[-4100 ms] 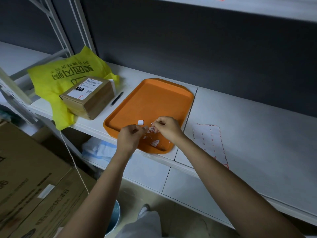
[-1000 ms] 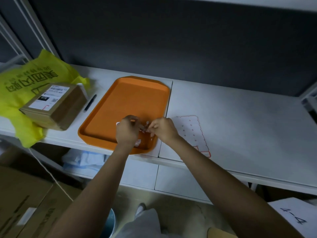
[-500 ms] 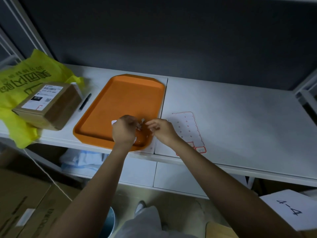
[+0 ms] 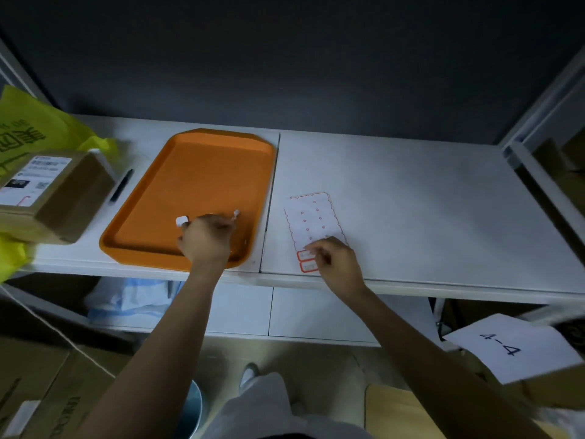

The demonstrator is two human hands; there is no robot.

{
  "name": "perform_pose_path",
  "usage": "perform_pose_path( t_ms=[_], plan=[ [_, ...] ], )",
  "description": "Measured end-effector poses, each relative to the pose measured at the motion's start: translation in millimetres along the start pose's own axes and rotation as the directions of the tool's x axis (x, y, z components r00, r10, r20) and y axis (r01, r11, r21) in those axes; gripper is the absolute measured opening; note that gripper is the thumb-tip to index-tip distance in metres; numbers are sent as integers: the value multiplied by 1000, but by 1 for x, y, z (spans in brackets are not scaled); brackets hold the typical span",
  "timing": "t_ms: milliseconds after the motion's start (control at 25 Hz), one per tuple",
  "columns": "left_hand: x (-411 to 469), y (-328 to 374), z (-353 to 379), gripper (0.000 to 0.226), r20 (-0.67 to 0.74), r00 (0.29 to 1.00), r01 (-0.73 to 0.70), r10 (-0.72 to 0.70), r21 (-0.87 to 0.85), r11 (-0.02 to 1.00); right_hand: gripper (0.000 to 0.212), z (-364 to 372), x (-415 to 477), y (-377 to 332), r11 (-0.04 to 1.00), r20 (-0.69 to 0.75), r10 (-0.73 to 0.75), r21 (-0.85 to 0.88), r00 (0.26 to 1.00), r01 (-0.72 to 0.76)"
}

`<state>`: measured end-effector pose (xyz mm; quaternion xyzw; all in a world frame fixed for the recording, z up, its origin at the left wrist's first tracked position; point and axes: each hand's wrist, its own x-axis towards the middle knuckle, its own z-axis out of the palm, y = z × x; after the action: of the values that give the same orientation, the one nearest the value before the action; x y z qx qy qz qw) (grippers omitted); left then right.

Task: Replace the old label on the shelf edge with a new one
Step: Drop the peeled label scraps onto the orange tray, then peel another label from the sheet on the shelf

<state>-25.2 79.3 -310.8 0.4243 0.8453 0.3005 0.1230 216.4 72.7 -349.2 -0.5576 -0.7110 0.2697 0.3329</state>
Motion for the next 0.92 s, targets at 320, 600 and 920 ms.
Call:
perform_pose_path(
  t_ms=[320, 600, 920],
  plan=[
    [-33, -16, 21, 16, 88, 854, -520, 512, 124, 845, 18, -6, -22, 6, 992, -3, -78, -100, 997, 77],
    [-65, -44, 27, 12, -62, 833, -524, 550, 237, 818, 26, 7, -13, -5, 995, 23, -100, -17, 995, 100],
    [-71, -50, 35, 11, -152, 808, -511, 569, 298, 806, 25, 18, -12, -12, 986, 34, -165, 4, 986, 165]
  ],
)
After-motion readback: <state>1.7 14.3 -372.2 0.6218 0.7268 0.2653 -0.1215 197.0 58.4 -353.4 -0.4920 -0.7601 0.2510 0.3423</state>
